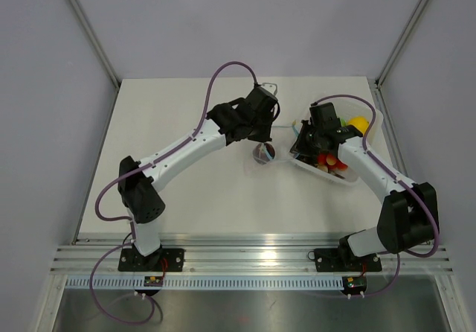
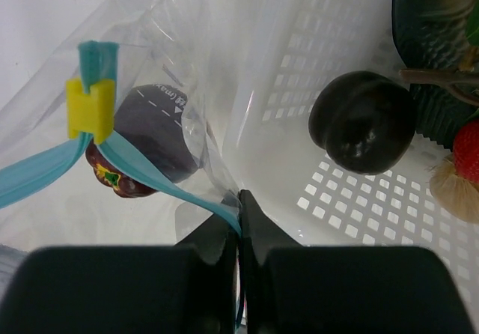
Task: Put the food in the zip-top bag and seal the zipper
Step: Adjust the zipper food storage bag at the center of the board, then pick up the fake fruit from the bin.
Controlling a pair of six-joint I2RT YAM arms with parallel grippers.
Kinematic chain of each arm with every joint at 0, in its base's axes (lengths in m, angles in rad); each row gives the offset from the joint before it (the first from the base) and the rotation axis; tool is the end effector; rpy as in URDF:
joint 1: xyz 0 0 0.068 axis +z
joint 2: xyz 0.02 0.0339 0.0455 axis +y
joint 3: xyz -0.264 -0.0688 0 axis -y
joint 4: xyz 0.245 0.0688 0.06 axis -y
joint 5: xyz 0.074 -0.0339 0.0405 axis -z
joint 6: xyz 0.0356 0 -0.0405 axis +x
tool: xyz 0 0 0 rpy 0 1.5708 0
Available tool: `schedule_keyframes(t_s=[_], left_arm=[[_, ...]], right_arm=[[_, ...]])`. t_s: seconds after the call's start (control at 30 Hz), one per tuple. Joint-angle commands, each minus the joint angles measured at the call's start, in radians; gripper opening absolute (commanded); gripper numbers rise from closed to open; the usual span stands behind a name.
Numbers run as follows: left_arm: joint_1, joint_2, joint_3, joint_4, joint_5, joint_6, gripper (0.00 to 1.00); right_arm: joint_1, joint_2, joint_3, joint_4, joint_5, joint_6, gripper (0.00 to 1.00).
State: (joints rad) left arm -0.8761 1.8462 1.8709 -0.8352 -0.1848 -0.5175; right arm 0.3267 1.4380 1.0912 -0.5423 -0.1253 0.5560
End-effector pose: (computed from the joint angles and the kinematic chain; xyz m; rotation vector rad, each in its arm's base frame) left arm 0.2677 -0.3111 0.3546 0.3418 2.3859 -0.4465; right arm 0.2872 0.1020 0.2634 0.2332 2.5164 0.5261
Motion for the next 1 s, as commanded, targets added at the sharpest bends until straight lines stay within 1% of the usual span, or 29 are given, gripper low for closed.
schedule_keyframes(t_s=[0.0,0.1,0.13,0.17,0.2,0.23,0.27,0.3,0.4,0.43,0.53,0.77,0.8,0.83,0.87,0.97], left_arm=[[0.015,-0.053,-0.022,0.015,-0.037,0.008,0.00],[0.034,-0.079,-0.058,0.001,-0.079,0.014,0.00],[0.037,-0.085,-0.068,0.001,-0.088,0.017,0.00],[0.040,-0.091,-0.079,-0.002,-0.099,0.020,0.00],[0.039,-0.096,-0.091,-0.007,-0.143,0.023,0.00],[0.037,-0.097,-0.095,-0.015,-0.159,0.025,0.00],[0.038,-0.099,-0.096,-0.028,-0.172,0.030,0.00],[0.039,-0.100,-0.098,-0.034,-0.195,0.031,0.00],[0.039,-0.105,-0.099,-0.051,-0.220,0.034,0.00],[0.039,-0.107,-0.101,-0.051,-0.222,0.036,0.00],[0.039,-0.116,-0.110,-0.045,-0.222,0.036,0.00],[0.039,-0.122,-0.118,-0.038,-0.203,0.037,0.00],[0.039,-0.125,-0.122,-0.039,-0.203,0.039,0.00],[0.039,-0.130,-0.127,-0.035,-0.203,0.040,0.00],[0.039,-0.131,-0.130,-0.033,-0.202,0.043,0.00],[0.039,-0.131,-0.130,-0.031,-0.208,0.048,0.00]], right_arm=[[0.009,-0.036,0.039,0.022,-0.019,-0.004,0.04],[0.017,-0.010,0.059,0.016,-0.028,-0.010,0.03],[0.018,-0.002,0.065,0.016,-0.031,-0.013,0.05],[0.021,0.002,0.078,0.013,-0.036,-0.016,0.09],[0.028,0.010,0.088,0.010,-0.037,-0.018,0.21],[0.035,0.022,0.098,-0.001,-0.042,-0.019,0.41],[0.040,0.027,0.120,-0.007,-0.043,-0.022,0.64],[0.043,0.028,0.131,-0.014,-0.040,-0.028,0.68],[0.044,0.004,0.160,-0.034,0.015,-0.036,0.69],[0.046,-0.014,0.167,-0.042,0.071,-0.036,0.69],[0.025,-0.019,0.199,-0.067,0.151,-0.053,0.69],[-0.132,0.090,0.253,-0.091,0.141,-0.091,0.70],[-0.156,0.097,0.253,-0.090,0.147,-0.099,0.70],[-0.164,0.113,0.253,-0.082,0.154,-0.111,0.76],[-0.169,0.122,0.265,-0.082,0.161,-0.126,0.78],[-0.175,0.177,0.315,-0.102,0.205,-0.189,0.80]])
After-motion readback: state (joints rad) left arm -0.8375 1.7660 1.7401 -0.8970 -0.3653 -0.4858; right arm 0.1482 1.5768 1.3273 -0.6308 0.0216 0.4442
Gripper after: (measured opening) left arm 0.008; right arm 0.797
